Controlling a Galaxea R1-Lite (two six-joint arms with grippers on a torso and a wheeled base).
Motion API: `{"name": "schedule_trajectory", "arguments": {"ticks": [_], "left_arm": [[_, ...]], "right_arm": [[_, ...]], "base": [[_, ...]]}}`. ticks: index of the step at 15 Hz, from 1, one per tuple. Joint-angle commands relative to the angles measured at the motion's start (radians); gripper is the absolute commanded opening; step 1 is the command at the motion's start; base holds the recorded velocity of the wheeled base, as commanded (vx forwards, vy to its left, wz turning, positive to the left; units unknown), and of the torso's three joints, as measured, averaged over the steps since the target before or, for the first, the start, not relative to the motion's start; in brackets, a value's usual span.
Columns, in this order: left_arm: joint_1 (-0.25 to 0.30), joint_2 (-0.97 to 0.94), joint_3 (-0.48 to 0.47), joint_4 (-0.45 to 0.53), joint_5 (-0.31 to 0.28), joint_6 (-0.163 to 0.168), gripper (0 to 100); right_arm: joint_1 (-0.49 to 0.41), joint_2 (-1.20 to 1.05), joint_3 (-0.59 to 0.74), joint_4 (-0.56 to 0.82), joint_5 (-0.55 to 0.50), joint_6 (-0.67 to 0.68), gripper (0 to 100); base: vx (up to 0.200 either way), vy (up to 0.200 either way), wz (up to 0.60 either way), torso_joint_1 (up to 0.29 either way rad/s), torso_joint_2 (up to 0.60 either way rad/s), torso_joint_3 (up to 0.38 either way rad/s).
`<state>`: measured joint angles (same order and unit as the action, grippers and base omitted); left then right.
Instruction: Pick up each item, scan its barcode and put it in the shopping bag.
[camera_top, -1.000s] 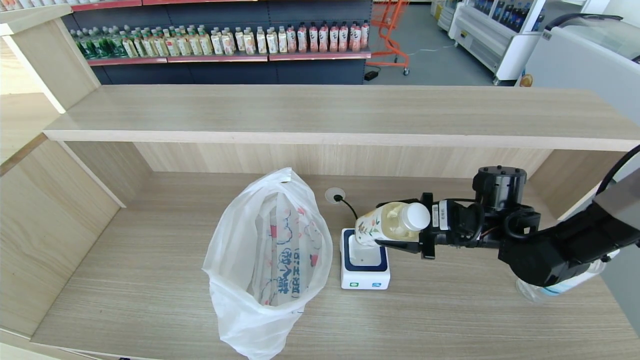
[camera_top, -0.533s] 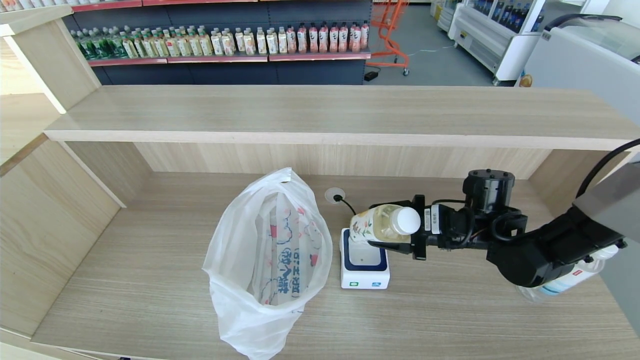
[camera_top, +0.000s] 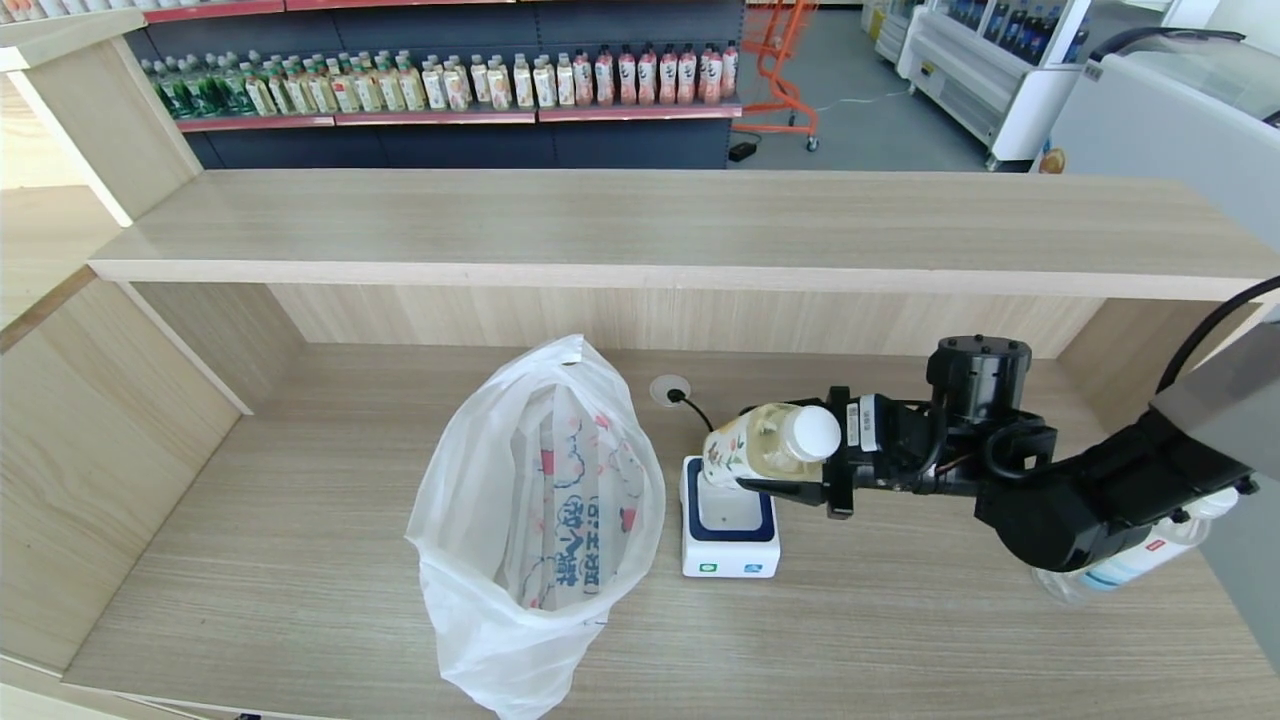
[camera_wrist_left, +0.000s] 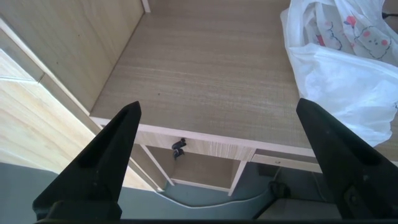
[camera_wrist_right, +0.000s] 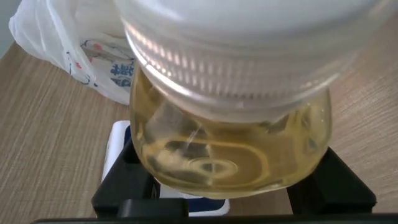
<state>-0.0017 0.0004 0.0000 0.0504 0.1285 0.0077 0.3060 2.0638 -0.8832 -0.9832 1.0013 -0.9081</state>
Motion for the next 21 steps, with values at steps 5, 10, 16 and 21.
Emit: {"name": "schedule_trajectory", "arguments": {"ticks": [5, 10, 16, 21], "left_arm": [[0.000, 0.000, 0.000, 0.000, 0.000, 0.000, 100], [0.000, 0.000, 0.000, 0.000, 0.000, 0.000, 100], [0.000, 0.000, 0.000, 0.000, 0.000, 0.000, 100], [0.000, 0.001, 0.000, 0.000, 0.000, 0.000, 100]], "right_arm": [[-0.018, -0.396, 0.056, 0.000, -0.072, 0.566, 0], [-0.008, -0.645, 0.107, 0.196, -0.285, 1.042, 0], [-0.008, -0.749, 0.216, 0.239, -0.288, 1.114, 0], [-0.022, -0.809, 0.267, 0.241, -0.288, 1.135, 0]], "base": [[0.000, 0.000, 0.00, 0.000, 0.00, 0.000], [0.000, 0.000, 0.00, 0.000, 0.00, 0.000], [0.000, 0.000, 0.00, 0.000, 0.00, 0.000], [0.000, 0.000, 0.00, 0.000, 0.00, 0.000]]}}
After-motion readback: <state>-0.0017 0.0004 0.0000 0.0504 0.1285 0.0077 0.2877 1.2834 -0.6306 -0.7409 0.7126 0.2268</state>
